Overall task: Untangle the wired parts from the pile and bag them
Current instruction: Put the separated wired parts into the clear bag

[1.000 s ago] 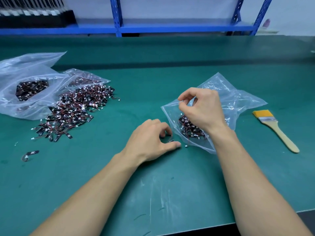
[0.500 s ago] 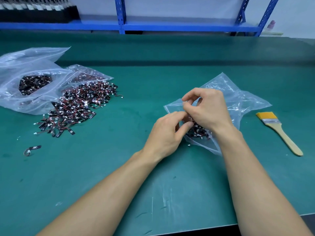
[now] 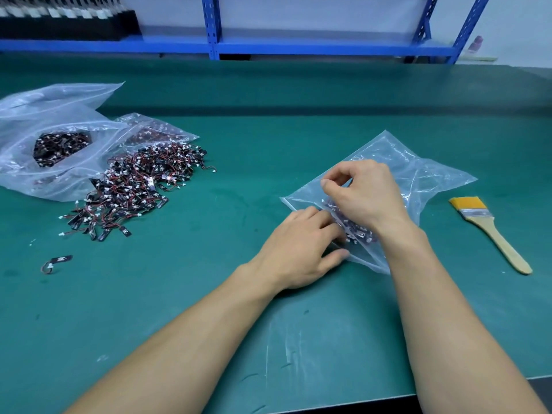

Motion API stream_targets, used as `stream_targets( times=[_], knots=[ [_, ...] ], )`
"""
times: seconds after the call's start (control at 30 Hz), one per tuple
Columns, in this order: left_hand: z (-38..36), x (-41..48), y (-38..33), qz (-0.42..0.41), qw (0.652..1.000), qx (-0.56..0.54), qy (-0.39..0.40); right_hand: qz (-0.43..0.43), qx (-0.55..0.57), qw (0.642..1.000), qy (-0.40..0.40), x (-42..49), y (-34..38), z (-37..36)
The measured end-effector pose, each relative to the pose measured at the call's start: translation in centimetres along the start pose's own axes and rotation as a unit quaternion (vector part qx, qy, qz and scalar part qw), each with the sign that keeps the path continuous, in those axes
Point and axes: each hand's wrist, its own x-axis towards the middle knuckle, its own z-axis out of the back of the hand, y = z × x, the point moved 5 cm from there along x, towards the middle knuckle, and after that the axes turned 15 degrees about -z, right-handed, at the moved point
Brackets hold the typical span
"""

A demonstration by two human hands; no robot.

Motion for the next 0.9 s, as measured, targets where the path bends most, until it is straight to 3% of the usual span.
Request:
stream_targets(
  times=[0.17, 0.43, 0.57, 0.7, 0.9],
  knots=[
    [-1.0, -0.3, 0.3, 0.009, 0.999, -0.012, 0.043, -0.016, 0.016, 1.0, -0.016, 0.0, 0.1, 0.3],
    [-0.1, -0.5, 0.7, 0.041, 0.999, -0.011, -0.025, -0.003, 0.057, 0.998, -0.039, -0.1, 0.3, 0.8],
    [-0.4, -0.3, 0.1, 0.006, 1.0, -0.03, 0.005, 0.034, 0.077, 0.995, -0.047, -0.3, 0.7, 0.7],
    [-0.9, -0.2, -0.1, 0.004, 0.998, -0.025, 0.055, 0.063, 0.012, 0.998, -0.003, -0.3, 0.9, -0.4],
    [-0.1, -0.5, -0.1, -0.002, 0.999, 0.007, 0.046, 0.093, -0.053, 0.987, 0.117, -0.9, 0.8, -2.7]
  ],
)
